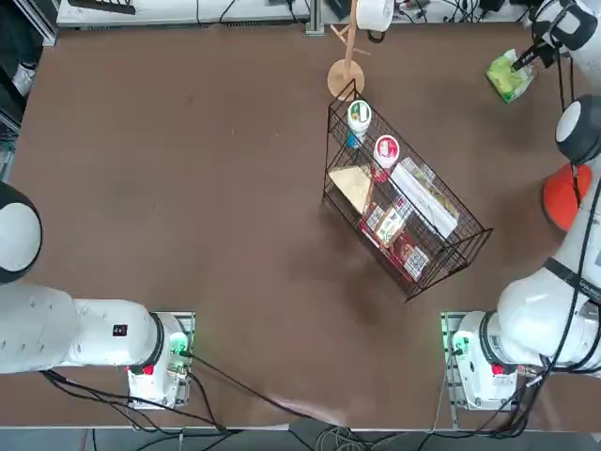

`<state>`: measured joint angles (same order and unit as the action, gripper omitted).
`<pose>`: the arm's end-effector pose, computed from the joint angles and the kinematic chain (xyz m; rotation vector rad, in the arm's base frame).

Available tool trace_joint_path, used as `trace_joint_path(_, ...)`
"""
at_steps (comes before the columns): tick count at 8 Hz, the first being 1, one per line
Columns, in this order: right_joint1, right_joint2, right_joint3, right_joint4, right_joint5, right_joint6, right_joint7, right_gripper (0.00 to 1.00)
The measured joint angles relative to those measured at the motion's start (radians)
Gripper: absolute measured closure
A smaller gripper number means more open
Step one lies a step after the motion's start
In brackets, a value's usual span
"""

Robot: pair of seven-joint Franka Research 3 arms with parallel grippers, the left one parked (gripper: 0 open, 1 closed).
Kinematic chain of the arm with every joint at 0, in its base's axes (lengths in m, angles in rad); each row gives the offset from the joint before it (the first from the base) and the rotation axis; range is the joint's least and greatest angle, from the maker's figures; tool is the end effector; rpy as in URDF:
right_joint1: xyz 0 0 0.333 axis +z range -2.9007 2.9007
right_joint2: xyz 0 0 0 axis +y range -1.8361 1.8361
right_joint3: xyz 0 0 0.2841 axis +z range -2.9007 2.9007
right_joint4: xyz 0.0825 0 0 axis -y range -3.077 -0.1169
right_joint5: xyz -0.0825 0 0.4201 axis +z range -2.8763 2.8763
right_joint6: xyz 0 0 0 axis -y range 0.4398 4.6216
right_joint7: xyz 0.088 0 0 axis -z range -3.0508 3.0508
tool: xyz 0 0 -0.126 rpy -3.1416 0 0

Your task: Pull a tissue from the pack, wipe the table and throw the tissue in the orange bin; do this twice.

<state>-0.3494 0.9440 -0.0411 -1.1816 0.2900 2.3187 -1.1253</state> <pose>0.7373 -0.2846 0.1761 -2.9710 -0.8833 -0.4324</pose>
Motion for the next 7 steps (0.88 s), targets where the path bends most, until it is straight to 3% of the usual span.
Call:
trace_joint_path(4, -0.004, -0.027, 0.000, 0.005, 0.000, -0.041, -0.007, 0.86)
trace_joint_path(6, -0.008, -0.036, 0.000, 0.006, 0.000, -0.057, -0.011, 0.98)
trace_joint_path(7, -0.009, -0.041, 0.000, 0.006, 0.000, -0.066, -0.012, 0.99)
